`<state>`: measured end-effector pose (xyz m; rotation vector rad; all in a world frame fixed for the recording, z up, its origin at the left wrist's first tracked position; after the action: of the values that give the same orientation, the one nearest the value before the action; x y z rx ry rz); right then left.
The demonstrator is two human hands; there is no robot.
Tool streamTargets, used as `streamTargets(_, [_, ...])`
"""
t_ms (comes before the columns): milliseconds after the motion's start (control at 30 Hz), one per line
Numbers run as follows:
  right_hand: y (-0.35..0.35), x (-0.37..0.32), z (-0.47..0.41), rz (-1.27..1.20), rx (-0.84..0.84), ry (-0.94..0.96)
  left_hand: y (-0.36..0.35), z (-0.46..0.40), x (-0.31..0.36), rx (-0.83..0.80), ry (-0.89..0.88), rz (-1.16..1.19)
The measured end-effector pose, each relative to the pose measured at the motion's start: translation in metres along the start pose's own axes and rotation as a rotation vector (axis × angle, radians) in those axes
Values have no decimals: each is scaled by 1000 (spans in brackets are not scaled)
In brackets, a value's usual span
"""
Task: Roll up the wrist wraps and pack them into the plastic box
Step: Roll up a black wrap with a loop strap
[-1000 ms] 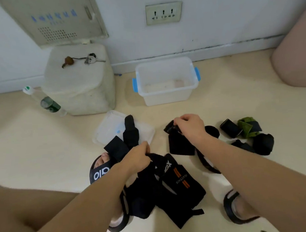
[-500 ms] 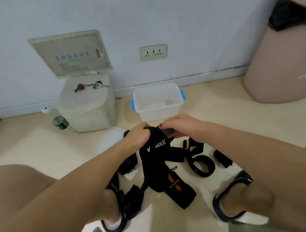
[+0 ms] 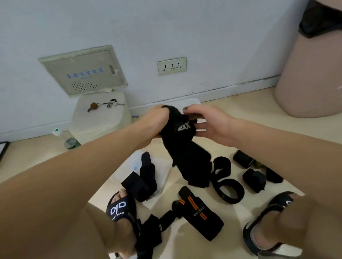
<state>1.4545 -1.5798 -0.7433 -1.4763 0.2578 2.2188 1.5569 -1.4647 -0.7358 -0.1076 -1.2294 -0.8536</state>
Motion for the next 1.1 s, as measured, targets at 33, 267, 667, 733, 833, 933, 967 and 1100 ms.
streamTargets(33, [2, -3, -2, -2, 10, 3, 1, 0, 6, -7, -8, -7])
streamTargets(267, [20, -18, -13, 147, 198, 21, -6, -7, -8, -224, -16, -288])
streamTargets(667, [8, -22, -27, 139, 182, -15, -6, -22, 5, -301, -322, -570])
streamTargets(733, [5, -23, -27, 123, 172, -28, -1, -25, 2, -269, -334, -520])
streamTargets(833, [1, -24, -25, 94, 143, -50, 6, -26, -3, -200, -332, -476])
streamTargets(933, [-7, -22, -23, 31, 68, -75, 9, -22, -3, -144, -311, -455])
streamTargets(967, [-8, -21, -22, 1, 48, -84, 10, -21, -3, -132, -305, -440])
streamTargets(1100, [-13, -22, -18, -63, -5, -102, 20, -19, -4, -126, -258, -413])
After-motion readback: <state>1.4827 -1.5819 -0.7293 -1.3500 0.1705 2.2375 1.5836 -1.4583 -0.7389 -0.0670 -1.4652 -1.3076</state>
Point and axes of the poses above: each hand's wrist, its own z-axis away from the middle knuckle, its own y-axis out of the back of the hand, x = y × z, the point moved 6 cm from there along -z, towards the middle knuckle, and after that the axes turned 5 degrees about x, right-handed, at the moved point
